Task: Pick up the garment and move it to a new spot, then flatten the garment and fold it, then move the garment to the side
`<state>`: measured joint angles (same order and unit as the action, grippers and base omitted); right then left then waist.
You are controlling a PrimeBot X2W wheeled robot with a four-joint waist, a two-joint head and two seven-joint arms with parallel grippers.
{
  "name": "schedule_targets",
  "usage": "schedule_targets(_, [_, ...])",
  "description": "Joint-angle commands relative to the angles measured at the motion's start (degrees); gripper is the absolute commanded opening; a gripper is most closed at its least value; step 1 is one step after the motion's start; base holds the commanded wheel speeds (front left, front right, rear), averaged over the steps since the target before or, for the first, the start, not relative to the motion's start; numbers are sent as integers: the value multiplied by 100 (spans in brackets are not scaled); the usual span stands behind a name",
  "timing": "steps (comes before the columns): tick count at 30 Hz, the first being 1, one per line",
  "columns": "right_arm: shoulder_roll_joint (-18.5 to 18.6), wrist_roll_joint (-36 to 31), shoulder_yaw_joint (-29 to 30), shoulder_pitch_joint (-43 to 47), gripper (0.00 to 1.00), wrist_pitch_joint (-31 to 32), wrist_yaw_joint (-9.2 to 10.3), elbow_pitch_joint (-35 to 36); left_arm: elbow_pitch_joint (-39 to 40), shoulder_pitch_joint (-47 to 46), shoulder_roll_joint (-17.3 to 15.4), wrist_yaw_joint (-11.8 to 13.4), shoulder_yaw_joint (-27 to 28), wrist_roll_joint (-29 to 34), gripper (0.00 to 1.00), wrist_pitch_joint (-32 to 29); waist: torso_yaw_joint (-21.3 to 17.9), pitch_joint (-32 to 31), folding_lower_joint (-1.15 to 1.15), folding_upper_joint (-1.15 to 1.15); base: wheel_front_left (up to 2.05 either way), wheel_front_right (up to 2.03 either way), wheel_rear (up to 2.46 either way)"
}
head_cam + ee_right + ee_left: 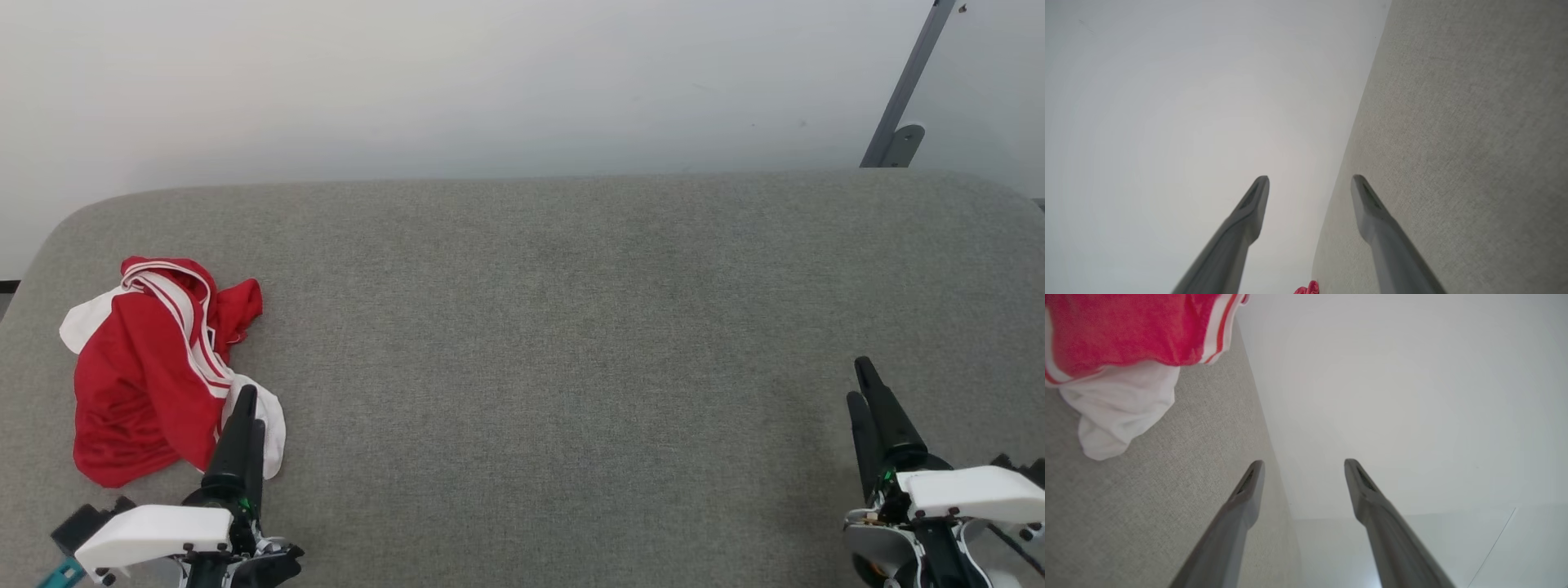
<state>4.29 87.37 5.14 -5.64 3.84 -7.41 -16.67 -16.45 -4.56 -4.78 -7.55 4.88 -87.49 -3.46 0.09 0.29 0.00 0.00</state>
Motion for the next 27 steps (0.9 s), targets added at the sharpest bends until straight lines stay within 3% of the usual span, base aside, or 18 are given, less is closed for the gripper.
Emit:
schedule_targets(1, [97, -193, -72, -232, 100, -90, -7, 108, 56, -228, -118, 1, -56, 240, 100, 82, 3, 3, 0, 0, 0, 0, 0])
schedule_targets(15, [293, -1649, -99, -444, 100, -453, -8, -22, 109, -289, -265, 21, -8, 1823, 100, 419, 22, 42, 0, 0, 0, 0, 0])
schedule_targets(27, [362, -3430, -79, -544, 100, -714, -9, -13, 332, -203, -279, 110, 52, 3482, 100, 679, 30, 88, 0, 0, 0, 0, 0])
